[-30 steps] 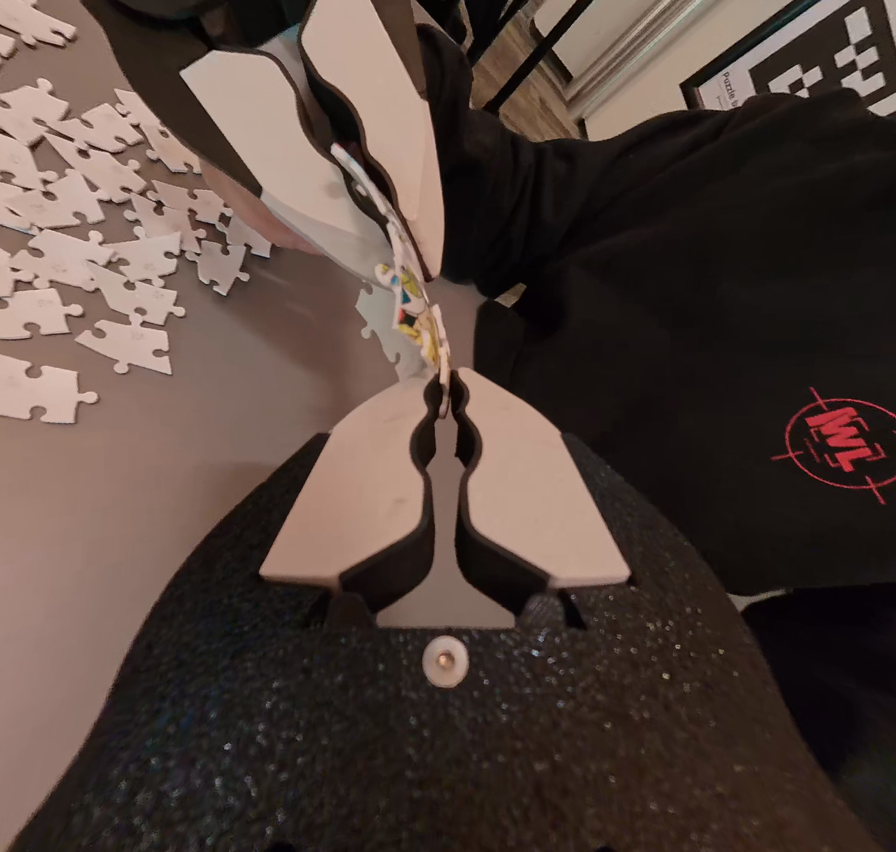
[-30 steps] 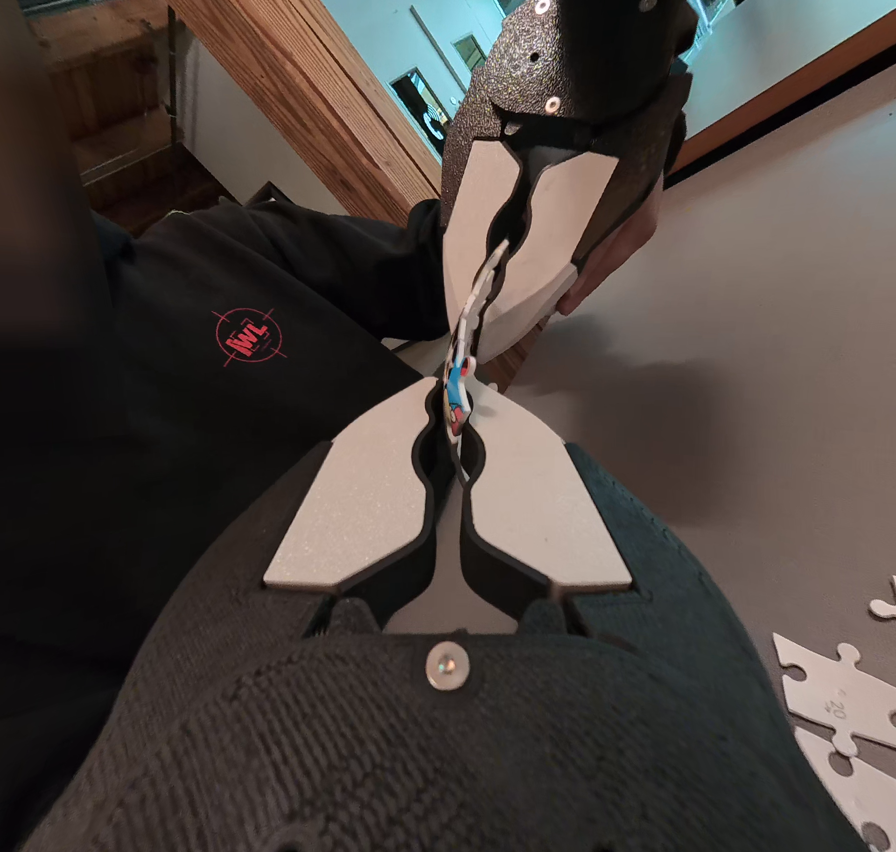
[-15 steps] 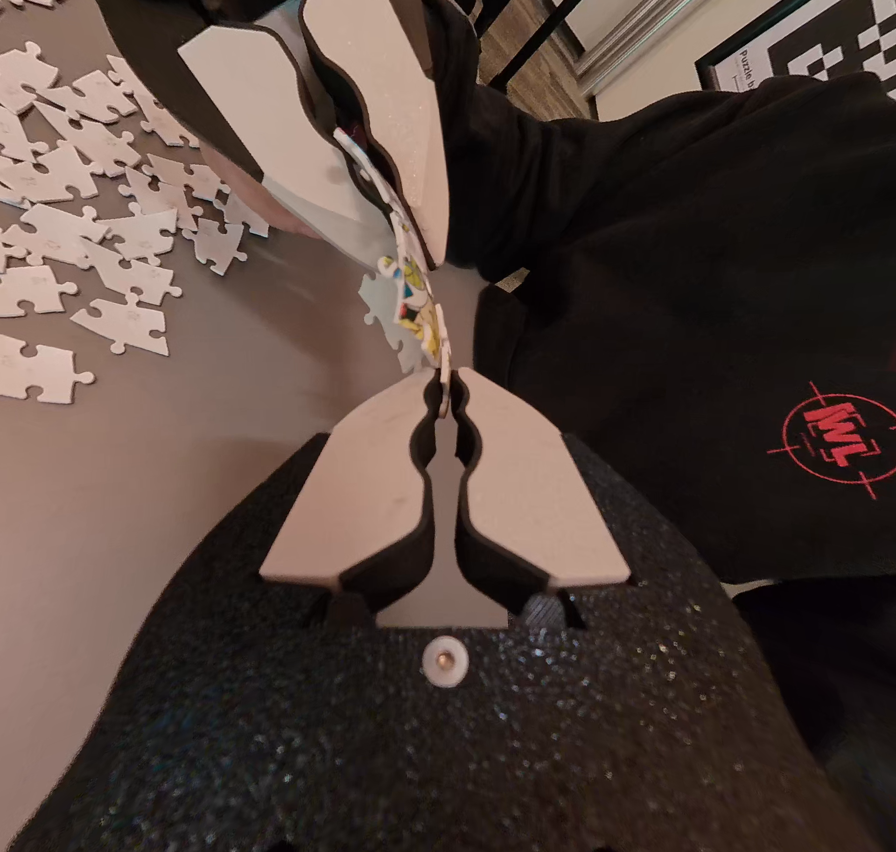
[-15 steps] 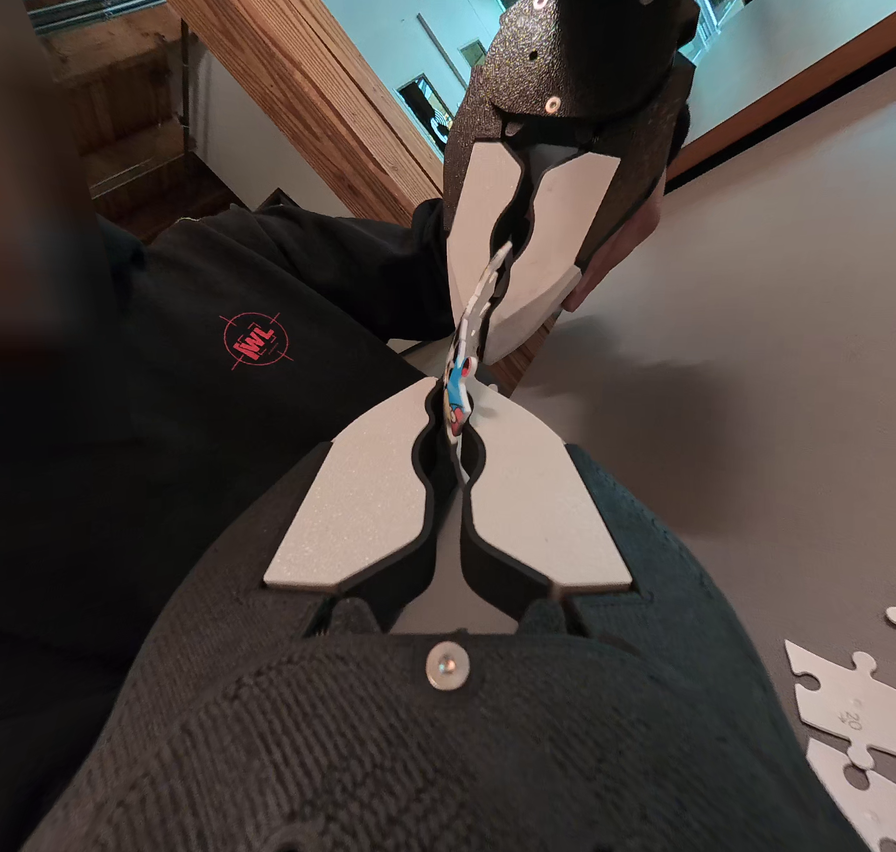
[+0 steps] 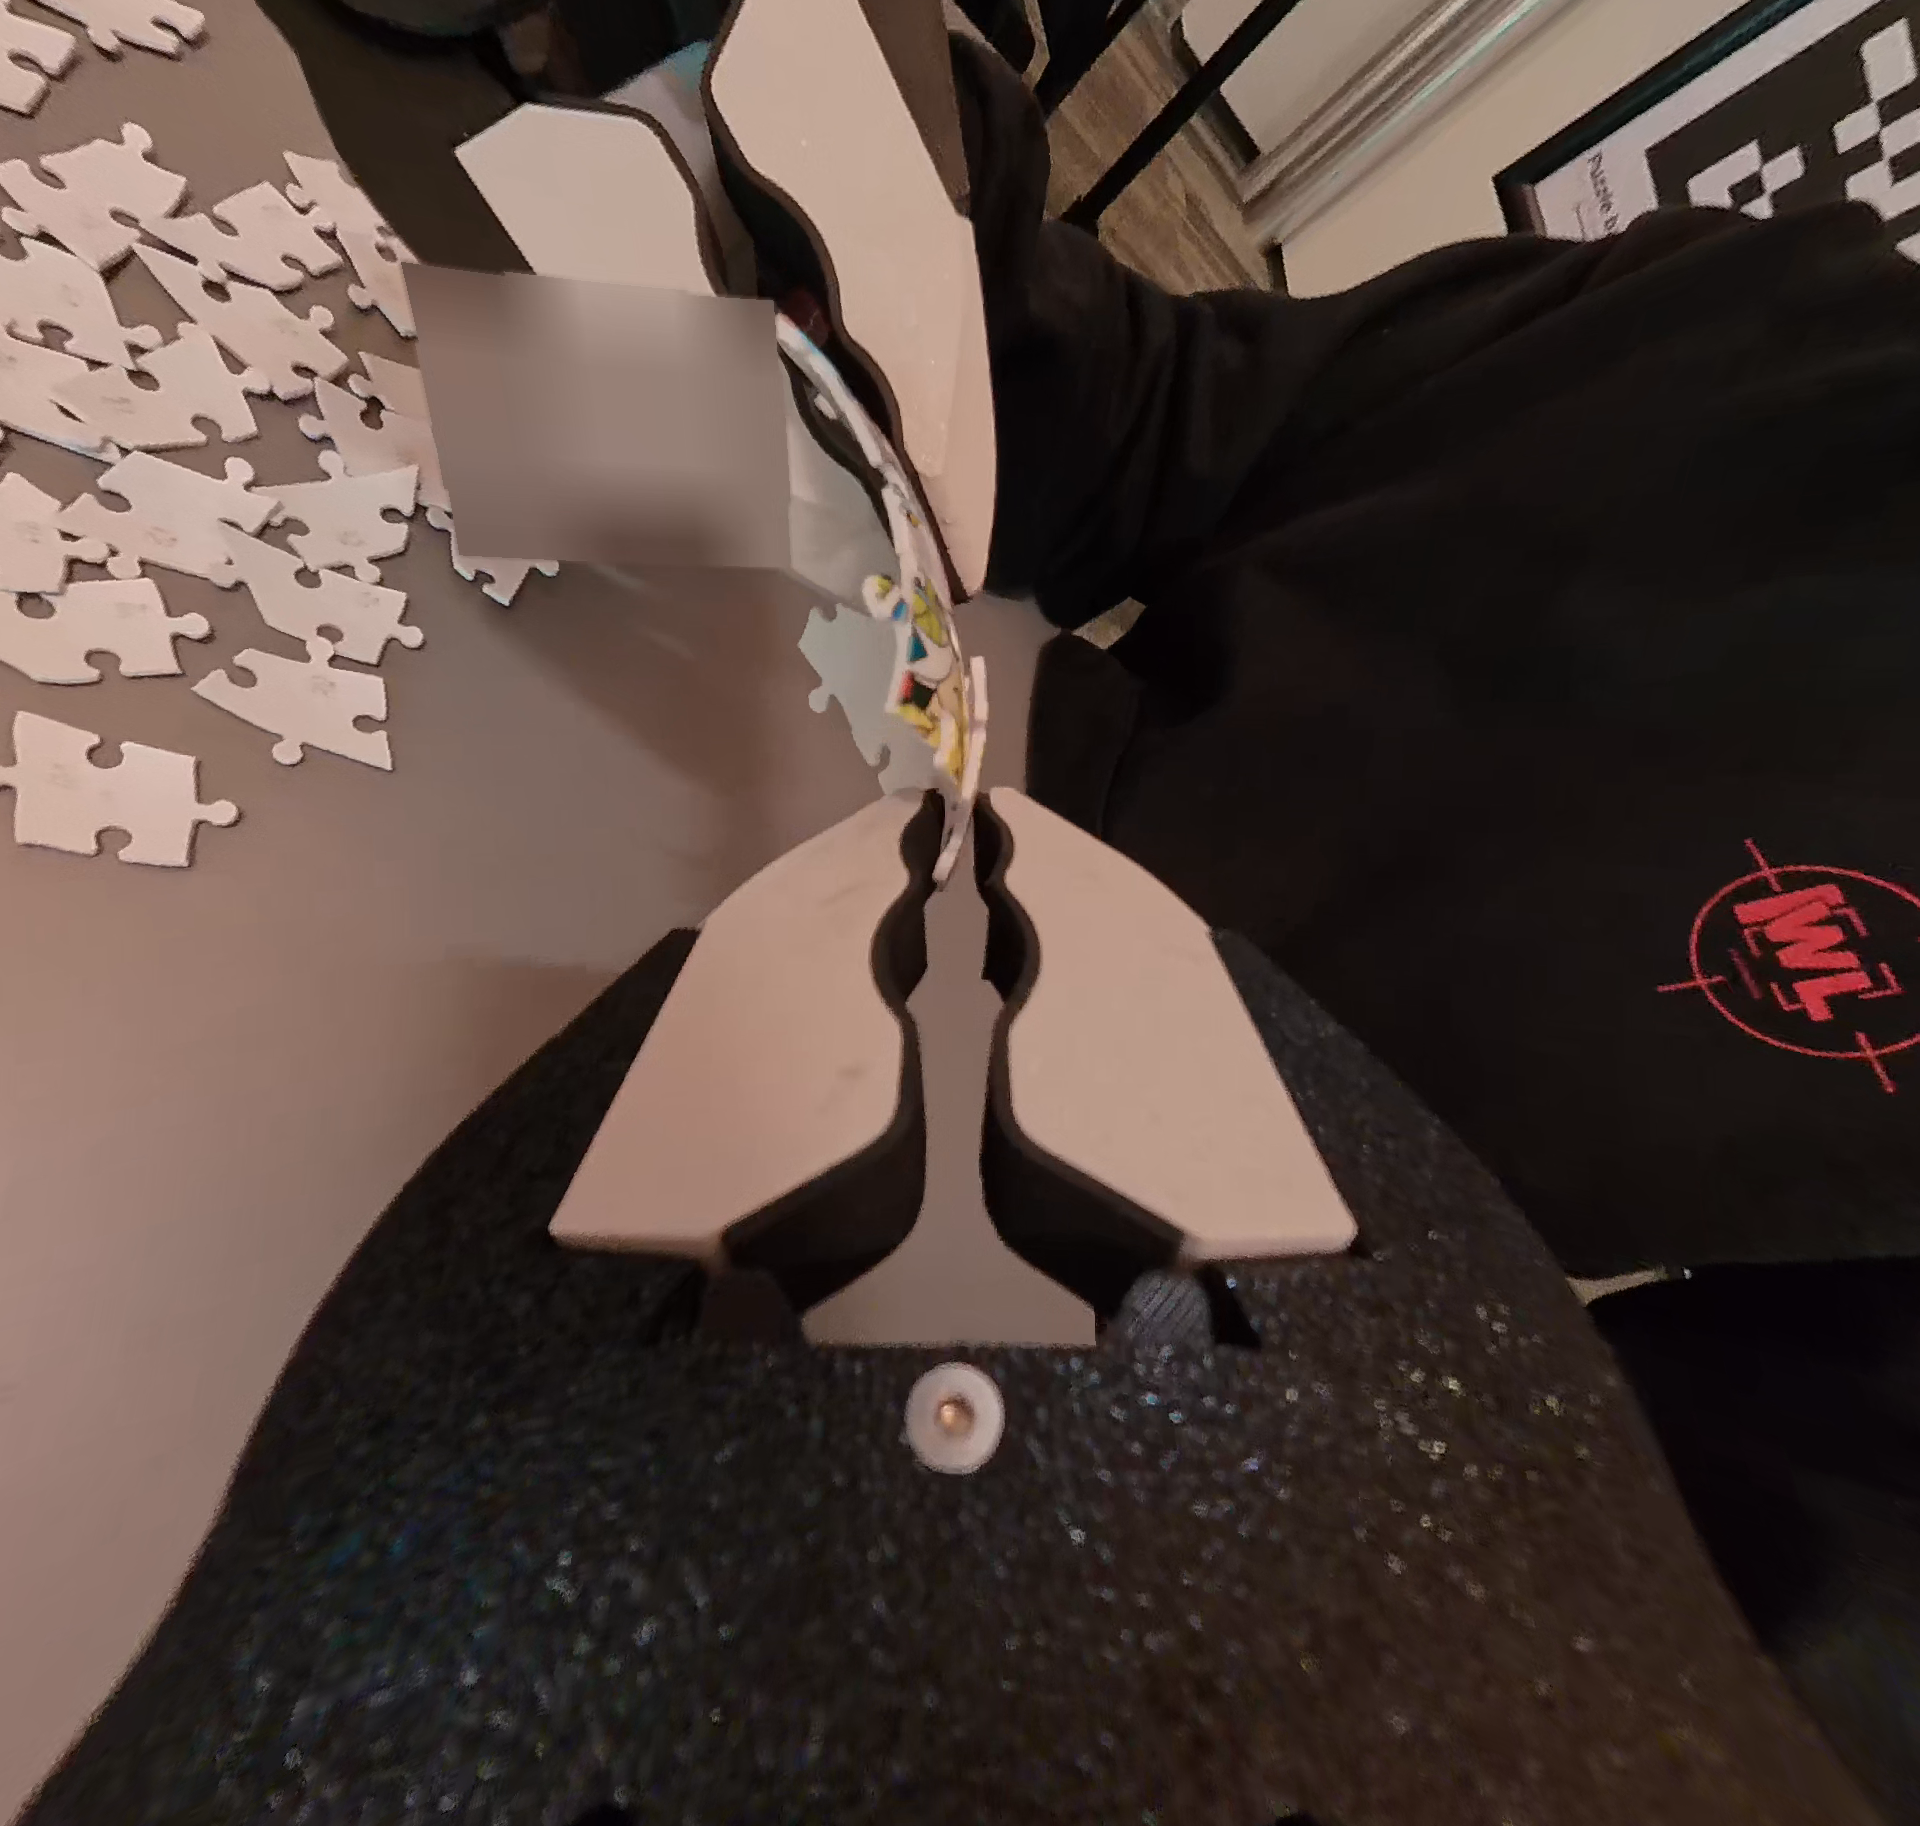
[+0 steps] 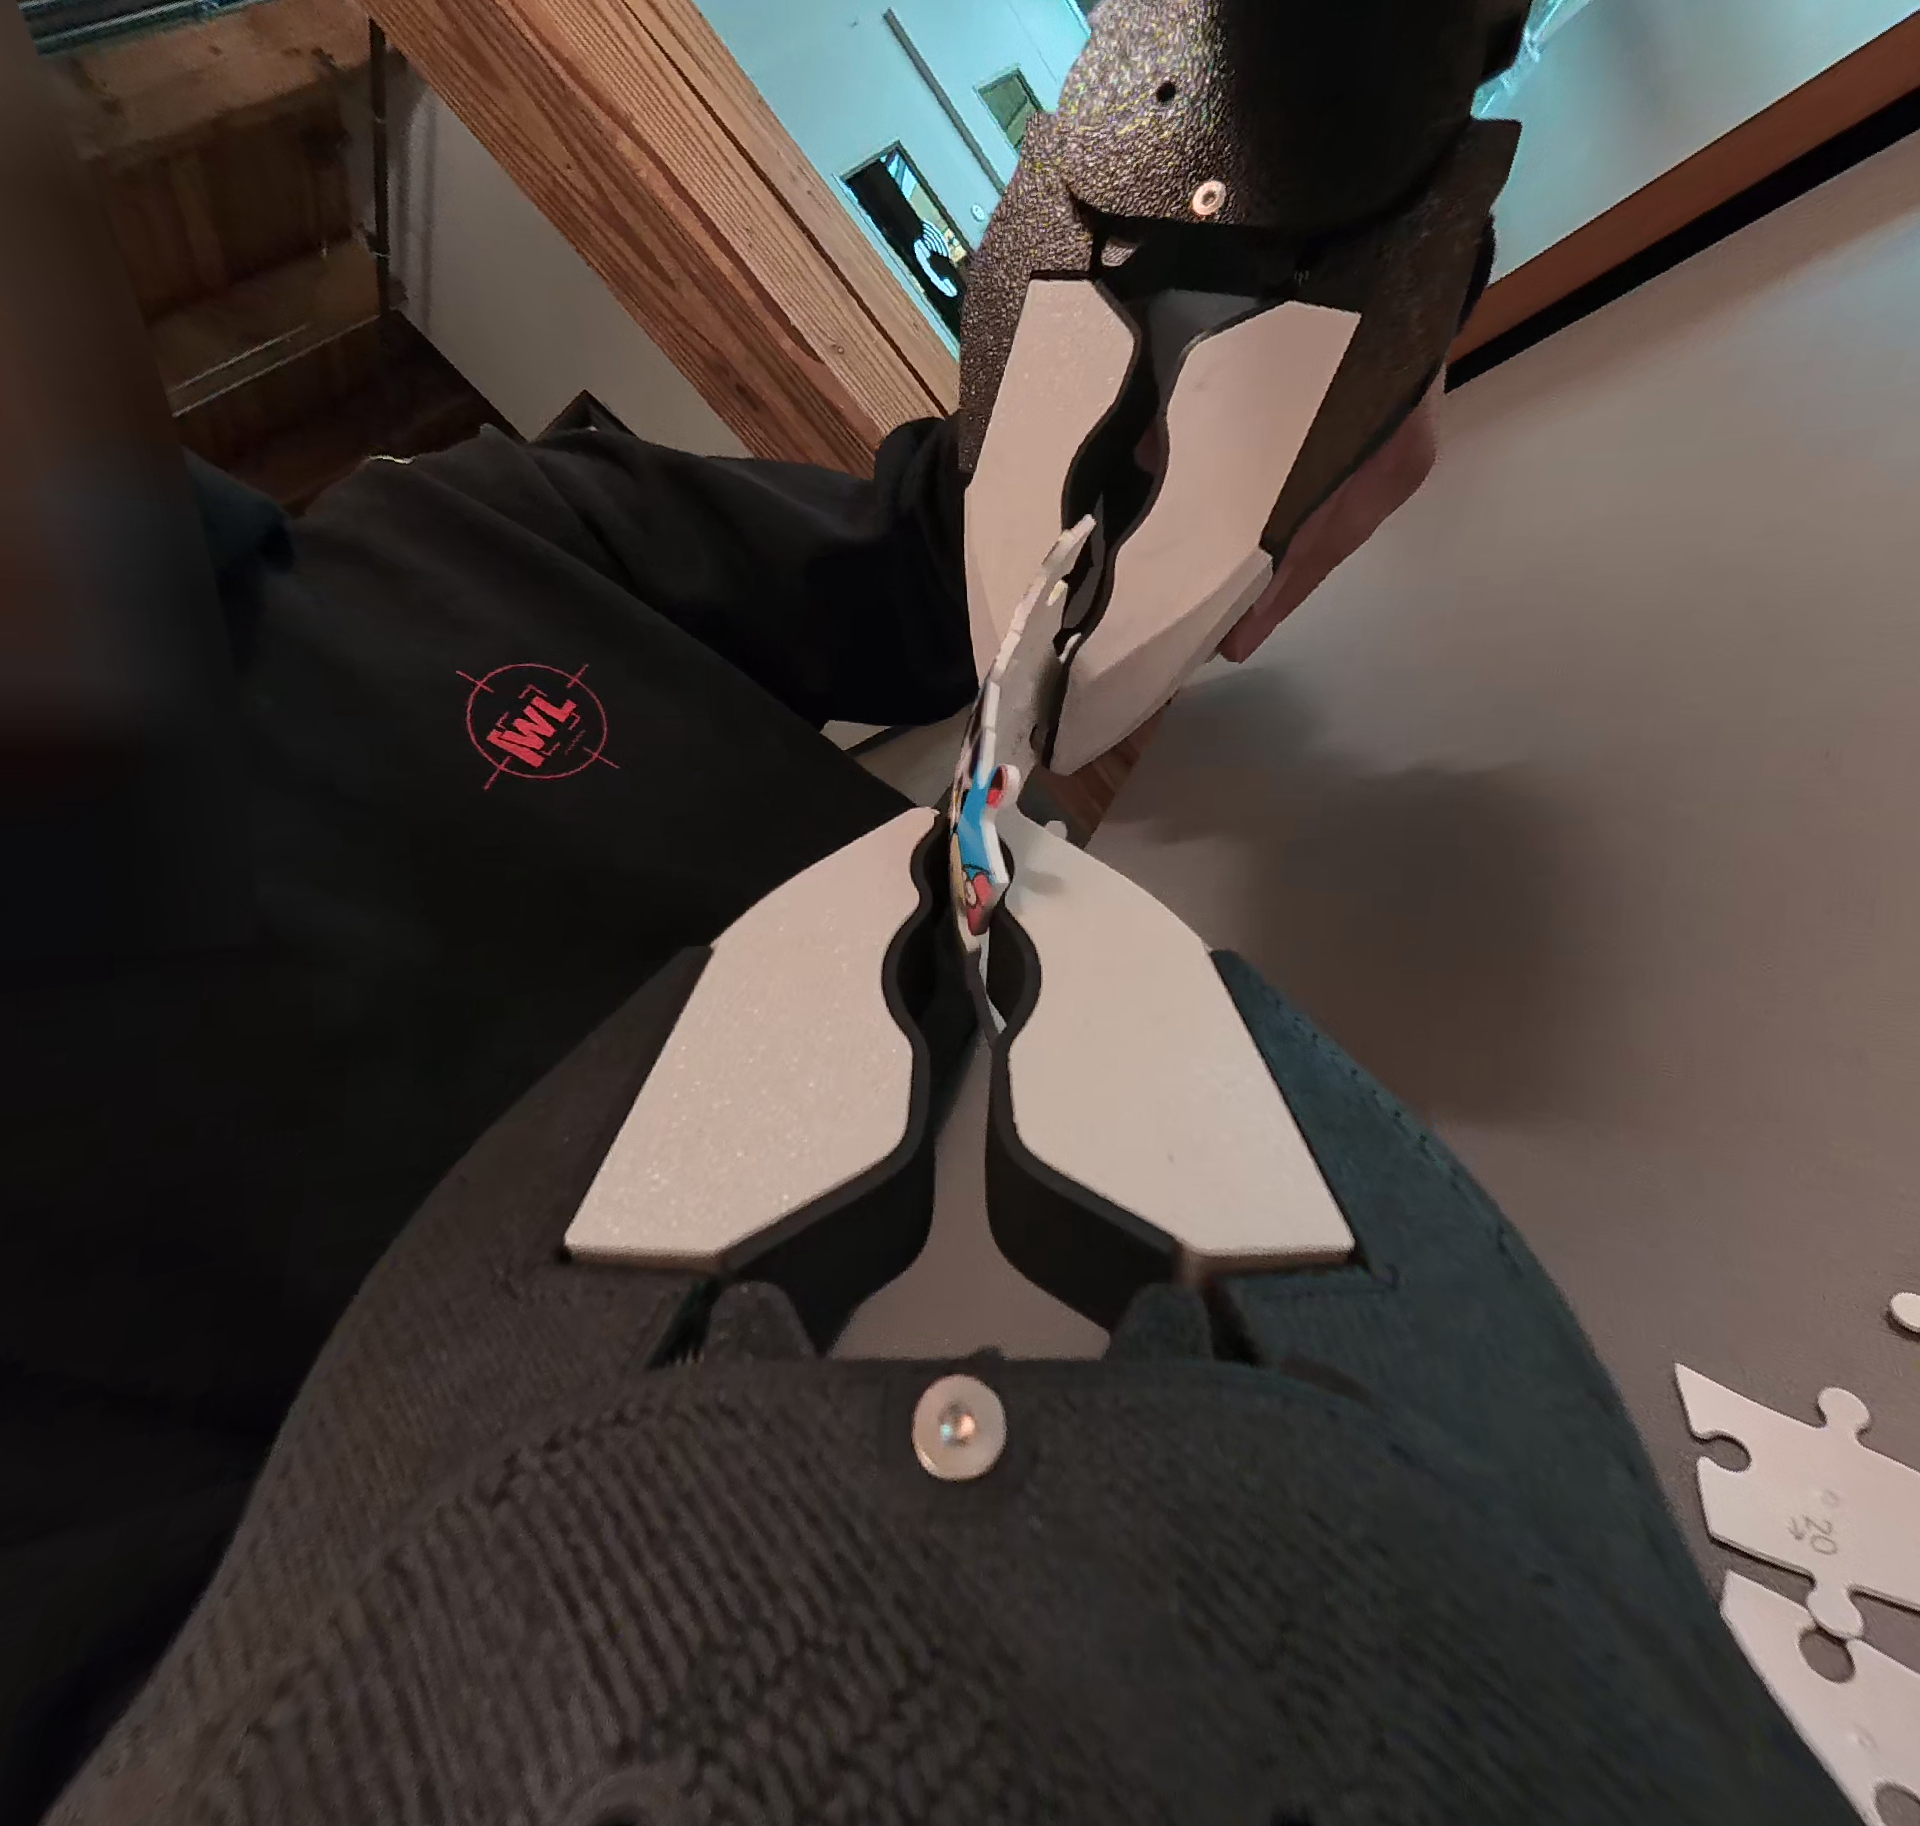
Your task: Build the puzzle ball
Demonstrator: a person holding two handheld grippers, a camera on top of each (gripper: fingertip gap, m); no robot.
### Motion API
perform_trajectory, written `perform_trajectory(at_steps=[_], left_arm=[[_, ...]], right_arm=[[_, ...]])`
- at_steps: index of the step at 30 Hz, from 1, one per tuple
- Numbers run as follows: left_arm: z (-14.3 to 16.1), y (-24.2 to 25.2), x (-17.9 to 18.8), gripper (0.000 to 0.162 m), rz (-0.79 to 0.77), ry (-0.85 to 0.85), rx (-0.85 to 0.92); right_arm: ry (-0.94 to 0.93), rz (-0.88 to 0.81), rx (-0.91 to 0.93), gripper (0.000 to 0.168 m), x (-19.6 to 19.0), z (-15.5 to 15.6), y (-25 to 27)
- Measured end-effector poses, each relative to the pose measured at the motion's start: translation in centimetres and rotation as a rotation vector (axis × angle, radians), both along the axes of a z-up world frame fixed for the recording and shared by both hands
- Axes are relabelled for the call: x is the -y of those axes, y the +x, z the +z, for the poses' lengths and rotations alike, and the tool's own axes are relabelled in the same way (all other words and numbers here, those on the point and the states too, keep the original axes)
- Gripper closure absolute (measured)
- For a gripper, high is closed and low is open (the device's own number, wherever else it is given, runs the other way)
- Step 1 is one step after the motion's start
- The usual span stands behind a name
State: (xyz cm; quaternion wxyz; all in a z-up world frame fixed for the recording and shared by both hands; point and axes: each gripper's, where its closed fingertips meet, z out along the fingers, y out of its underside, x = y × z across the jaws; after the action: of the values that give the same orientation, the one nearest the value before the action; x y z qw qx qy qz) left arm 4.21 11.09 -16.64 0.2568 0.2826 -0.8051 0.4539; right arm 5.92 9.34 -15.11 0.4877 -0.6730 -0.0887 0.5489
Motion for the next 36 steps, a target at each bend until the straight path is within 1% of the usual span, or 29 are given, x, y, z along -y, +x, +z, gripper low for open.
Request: perform_trajectory(at_steps=[8, 13, 17, 21, 30, 33, 36], left_arm=[[0.2, 0.3, 0.0, 0.159, 0.041, -0.057, -0.007], [0.0, 0.5, 0.0, 0.155, 0.052, -0.048, 0.007], [0.1, 0.8, 0.2, 0.152, 0.077, -0.078, 0.017], [0.5, 0.9, 0.5, 0.159, 0.096, -0.132, 0.025], [1.0, 1.3, 0.5, 0.154, 0.137, -0.167, 0.017], [1.0, 1.4, 0.7, 0.159, 0.147, -0.167, 0.018], [1.2, 1.6, 0.9, 0.159, 0.166, -0.192, 0.008]], right_arm=[[-0.005, -0.014, -0.002, 0.164, -0.1, -0.1, 0.3], [0.002, -0.007, -0.002, 0.164, 0.0, 0.0, 0.2], [0.000, -0.012, -0.001, 0.164, 0.0, 0.0, 0.3], [-0.003, -0.029, -0.006, 0.164, -0.1, 0.0, 0.6], [0.010, -0.025, -0.005, 0.164, -0.1, 0.2, 0.5], [0.004, -0.031, -0.006, 0.164, -0.2, 0.1, 0.6], [0.014, -0.038, -0.006, 0.164, -0.1, 0.3, 0.7]])
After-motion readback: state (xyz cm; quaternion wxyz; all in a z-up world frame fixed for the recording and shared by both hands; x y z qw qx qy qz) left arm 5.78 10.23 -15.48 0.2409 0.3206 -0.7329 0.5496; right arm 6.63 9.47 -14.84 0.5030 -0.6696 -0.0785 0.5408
